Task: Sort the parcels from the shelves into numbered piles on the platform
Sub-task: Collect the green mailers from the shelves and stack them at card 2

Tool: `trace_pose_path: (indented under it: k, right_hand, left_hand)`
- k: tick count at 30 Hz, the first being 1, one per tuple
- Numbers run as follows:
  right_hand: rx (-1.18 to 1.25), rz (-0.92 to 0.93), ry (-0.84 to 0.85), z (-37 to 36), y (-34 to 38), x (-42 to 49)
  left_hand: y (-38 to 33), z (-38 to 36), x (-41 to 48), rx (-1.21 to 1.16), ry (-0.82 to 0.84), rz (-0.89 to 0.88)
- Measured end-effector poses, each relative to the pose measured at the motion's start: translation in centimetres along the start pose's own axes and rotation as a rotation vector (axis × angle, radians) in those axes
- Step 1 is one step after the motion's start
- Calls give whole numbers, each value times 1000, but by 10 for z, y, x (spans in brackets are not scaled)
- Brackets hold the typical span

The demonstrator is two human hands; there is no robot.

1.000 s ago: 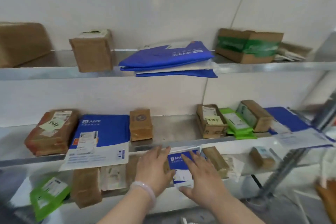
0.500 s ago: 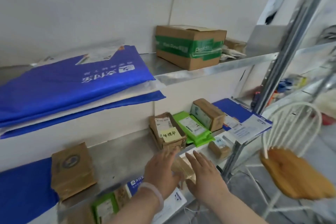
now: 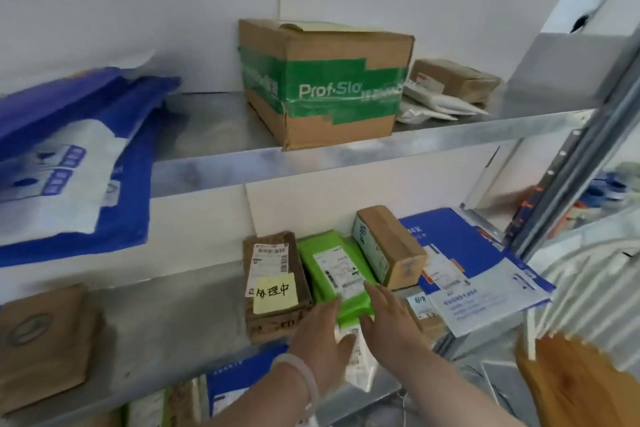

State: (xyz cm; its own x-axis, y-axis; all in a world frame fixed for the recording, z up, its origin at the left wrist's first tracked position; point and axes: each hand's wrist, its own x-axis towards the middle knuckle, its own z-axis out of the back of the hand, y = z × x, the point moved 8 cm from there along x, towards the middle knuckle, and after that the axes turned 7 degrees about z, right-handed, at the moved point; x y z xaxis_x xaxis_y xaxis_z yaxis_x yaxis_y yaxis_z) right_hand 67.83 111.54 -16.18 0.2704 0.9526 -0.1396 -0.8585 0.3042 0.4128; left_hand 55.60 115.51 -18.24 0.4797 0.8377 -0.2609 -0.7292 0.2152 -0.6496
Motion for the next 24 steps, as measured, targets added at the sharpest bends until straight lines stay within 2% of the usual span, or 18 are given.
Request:
trace_pose_path:
  k: [4,8,14,18,24]
  right_hand:
    - [165,19,79,6,-27,35]
    - [205,74,132,1,-36,64]
    - [408,-25,211,-20,-46,90]
    - [446,-90,203,-20,-58,100]
    - [423,-116,190,-25,-64,105]
  left_hand:
    - [-1,-19,38,-35,22,207]
    - [9,-39,65,-48,15,367]
    - [7,-45,70,-57,10,578]
    - [12,-48,80,-175,-168,607]
    - [6,-48,88,-508,-268,602]
